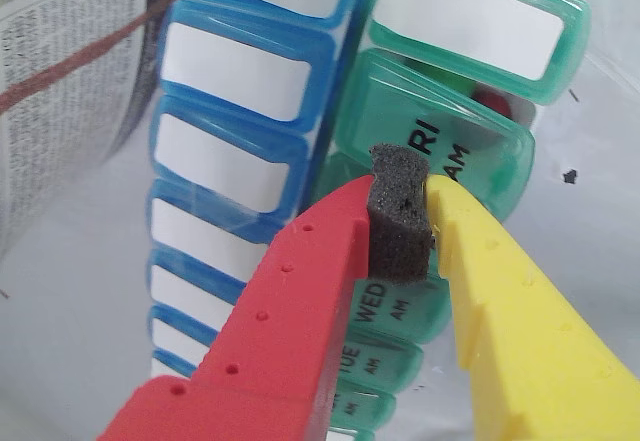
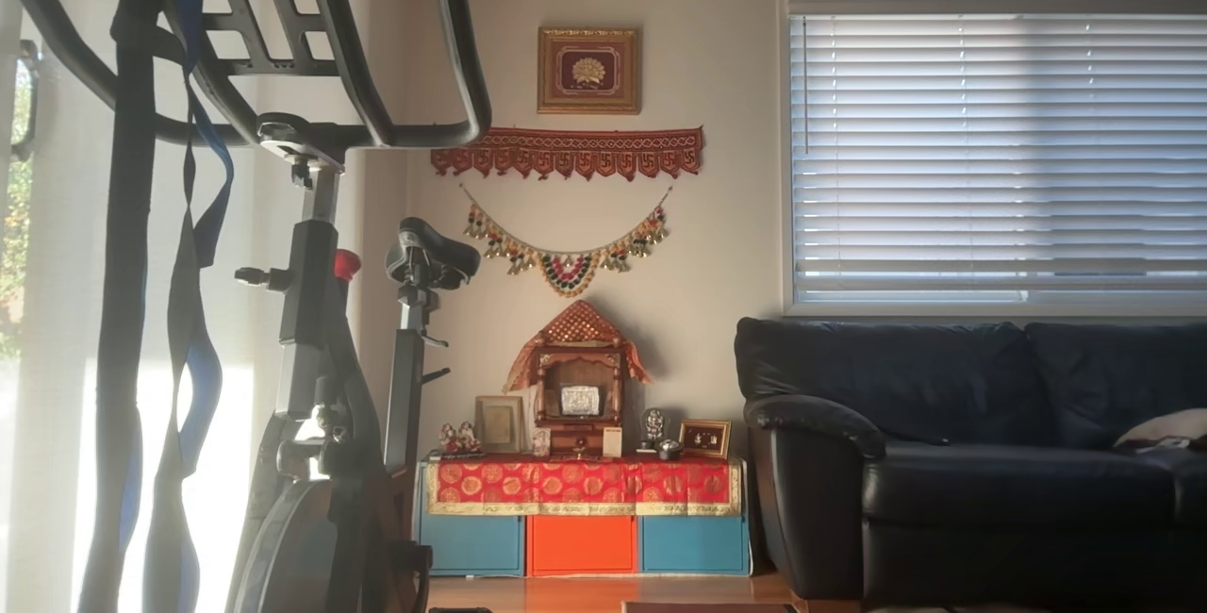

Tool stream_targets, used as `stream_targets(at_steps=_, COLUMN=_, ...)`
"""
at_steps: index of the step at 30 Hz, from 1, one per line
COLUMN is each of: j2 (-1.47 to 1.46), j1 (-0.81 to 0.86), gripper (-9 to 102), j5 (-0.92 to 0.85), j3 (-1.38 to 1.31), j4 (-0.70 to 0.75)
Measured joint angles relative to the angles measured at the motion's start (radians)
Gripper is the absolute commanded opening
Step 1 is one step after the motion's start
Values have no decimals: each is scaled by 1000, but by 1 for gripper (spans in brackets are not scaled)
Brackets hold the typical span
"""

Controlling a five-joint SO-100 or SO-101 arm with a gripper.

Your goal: Sort medicines into box.

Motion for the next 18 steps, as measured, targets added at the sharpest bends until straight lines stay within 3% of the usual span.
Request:
stream_targets(at_steps=6, j2=-325, j1=0, gripper=1, j5=0, j3=-537, j4=186)
stream_targets(at_steps=18, j2=-334, j1=32, gripper=1, j5=-11, j3=-546, j4=187)
